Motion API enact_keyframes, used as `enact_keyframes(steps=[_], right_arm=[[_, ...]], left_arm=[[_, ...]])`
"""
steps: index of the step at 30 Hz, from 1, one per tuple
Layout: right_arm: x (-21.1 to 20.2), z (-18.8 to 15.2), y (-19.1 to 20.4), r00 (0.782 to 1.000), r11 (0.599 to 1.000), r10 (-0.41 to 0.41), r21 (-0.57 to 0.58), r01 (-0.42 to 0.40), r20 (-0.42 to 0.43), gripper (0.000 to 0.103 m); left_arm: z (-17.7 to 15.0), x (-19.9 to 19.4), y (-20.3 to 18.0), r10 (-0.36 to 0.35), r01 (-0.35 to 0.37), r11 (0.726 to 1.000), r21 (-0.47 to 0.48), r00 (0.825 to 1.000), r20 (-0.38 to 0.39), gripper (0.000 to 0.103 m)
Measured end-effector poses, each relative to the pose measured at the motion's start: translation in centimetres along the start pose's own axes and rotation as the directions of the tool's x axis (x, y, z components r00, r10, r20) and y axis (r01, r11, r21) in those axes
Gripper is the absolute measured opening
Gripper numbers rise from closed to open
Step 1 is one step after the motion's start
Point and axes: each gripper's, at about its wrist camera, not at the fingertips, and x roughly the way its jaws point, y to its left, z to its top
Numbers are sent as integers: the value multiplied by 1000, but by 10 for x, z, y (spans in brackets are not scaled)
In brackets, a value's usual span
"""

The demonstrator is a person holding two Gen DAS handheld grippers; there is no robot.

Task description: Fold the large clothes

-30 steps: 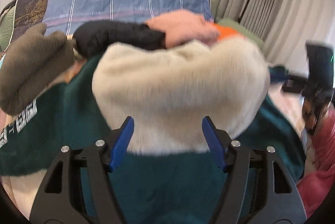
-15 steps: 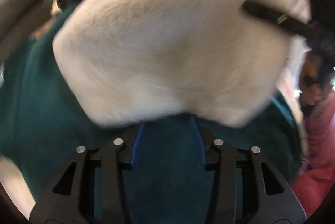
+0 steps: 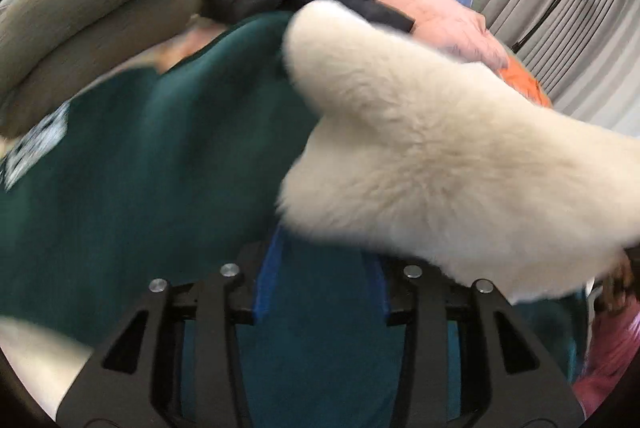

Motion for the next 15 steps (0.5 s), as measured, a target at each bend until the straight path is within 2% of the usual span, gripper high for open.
enact_keyframes(steps=[3,4,5,7,8,9,10,12,15], right_arm=[[2,1,-4,1000,999,21,48,-21,4,32],[2,2,-3,1000,998,29,57,-29,5,34],[2,3,-1,999,997,39,59,-39,5,36],[1,2,4,999,998,35,46,-35,6,44],[1,1,8,1000,999,28,36,-28,2,46],[0,-1,11,1000,999,28,33,-27,-2,51],[-1,-3,13,1000,999,28,35,-28,-4,55],[-9,-9,11,998,996,59,72,-58,-7,65],[-29,-16,-6,993,974,117,193,-121,29,74]], left_arm=[[-16,-38,11,33,-33,999,-15,999,30,41],[-18,-54,11,21,-20,999,-29,998,56,41],[-19,-67,10,-8,10,999,-34,997,77,43],[-20,-82,1,-81,84,996,-26,991,108,51],[-20,-85,-7,-117,119,993,-14,987,113,60],[-21,-87,-18,-176,176,984,9,978,109,67],[-21,-86,-27,-220,219,975,25,970,101,70],[-23,-83,-36,-278,277,961,28,957,80,80],[-18,-61,-50,-325,326,944,-45,945,30,82]])
